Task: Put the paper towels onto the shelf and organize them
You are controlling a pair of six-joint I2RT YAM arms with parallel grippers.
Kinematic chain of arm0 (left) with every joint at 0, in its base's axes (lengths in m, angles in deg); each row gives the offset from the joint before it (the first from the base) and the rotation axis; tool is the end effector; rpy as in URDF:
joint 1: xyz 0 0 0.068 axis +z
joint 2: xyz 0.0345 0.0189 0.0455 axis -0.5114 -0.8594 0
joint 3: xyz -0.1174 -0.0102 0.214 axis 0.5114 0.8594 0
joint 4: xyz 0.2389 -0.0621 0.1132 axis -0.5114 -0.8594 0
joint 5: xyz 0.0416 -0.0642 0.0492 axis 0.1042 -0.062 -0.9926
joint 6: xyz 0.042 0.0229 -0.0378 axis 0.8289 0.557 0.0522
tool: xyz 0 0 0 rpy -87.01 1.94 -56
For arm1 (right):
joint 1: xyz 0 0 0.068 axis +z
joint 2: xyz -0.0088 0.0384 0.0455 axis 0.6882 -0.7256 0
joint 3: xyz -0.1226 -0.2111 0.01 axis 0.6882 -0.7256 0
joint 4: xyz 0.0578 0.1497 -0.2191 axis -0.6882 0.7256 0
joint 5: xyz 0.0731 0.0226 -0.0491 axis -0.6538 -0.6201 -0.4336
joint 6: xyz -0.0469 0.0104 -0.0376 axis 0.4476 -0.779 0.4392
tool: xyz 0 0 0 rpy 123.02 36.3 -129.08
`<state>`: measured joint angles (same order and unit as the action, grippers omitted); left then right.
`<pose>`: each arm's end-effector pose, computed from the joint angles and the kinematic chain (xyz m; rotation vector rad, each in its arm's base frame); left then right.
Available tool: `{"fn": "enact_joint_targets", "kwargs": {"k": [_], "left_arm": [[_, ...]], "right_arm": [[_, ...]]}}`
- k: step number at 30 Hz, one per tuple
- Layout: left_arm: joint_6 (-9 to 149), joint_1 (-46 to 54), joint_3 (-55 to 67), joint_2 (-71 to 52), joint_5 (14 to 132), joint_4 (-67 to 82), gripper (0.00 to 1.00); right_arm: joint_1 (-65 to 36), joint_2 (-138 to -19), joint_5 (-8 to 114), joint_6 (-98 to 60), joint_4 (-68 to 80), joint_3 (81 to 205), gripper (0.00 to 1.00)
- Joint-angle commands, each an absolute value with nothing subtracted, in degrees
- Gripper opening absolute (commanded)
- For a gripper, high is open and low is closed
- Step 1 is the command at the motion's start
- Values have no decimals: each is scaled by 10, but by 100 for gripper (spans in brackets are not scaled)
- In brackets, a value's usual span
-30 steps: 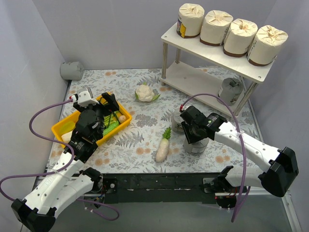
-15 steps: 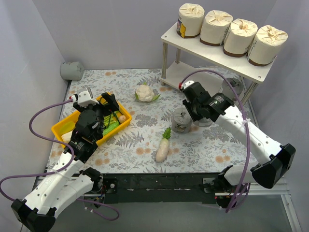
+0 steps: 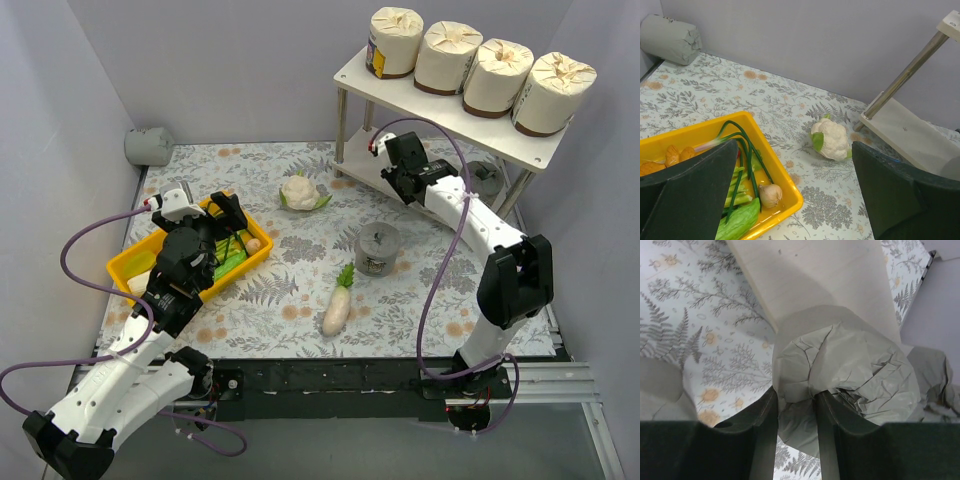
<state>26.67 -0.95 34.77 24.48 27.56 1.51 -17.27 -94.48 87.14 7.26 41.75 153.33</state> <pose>0.1915 -0.0861 0.3342 -0.8086 1.4221 -0.6584 0.3577 0.1537 0.2727 -0.7107 2.2287 -0.4911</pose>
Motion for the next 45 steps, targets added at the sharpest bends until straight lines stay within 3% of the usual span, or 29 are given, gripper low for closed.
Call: {"fn": "enact_joint_targets", "kwargs": {"k": [1, 13, 20, 27, 33, 45], "left_arm": [[271, -13, 352, 251, 270, 21, 98], [272, -14, 352, 246, 272, 21, 98], [273, -14, 351, 243, 274, 21, 98], [274, -14, 352, 241, 274, 21, 98], [274, -14, 350, 238, 276, 21, 98], [274, -14, 351, 238, 274, 21, 98]], "right_arm": [[-193, -961, 869, 136, 324, 1585, 33], [-249, -994, 832, 153, 293, 1588, 38], [-256, -998, 837, 159, 291, 1586, 50], [-256, -997, 885, 166, 294, 1589, 53], [-242, -978, 912, 166, 294, 1585, 53], [-191, -999, 901, 155, 278, 1570, 40]]}}
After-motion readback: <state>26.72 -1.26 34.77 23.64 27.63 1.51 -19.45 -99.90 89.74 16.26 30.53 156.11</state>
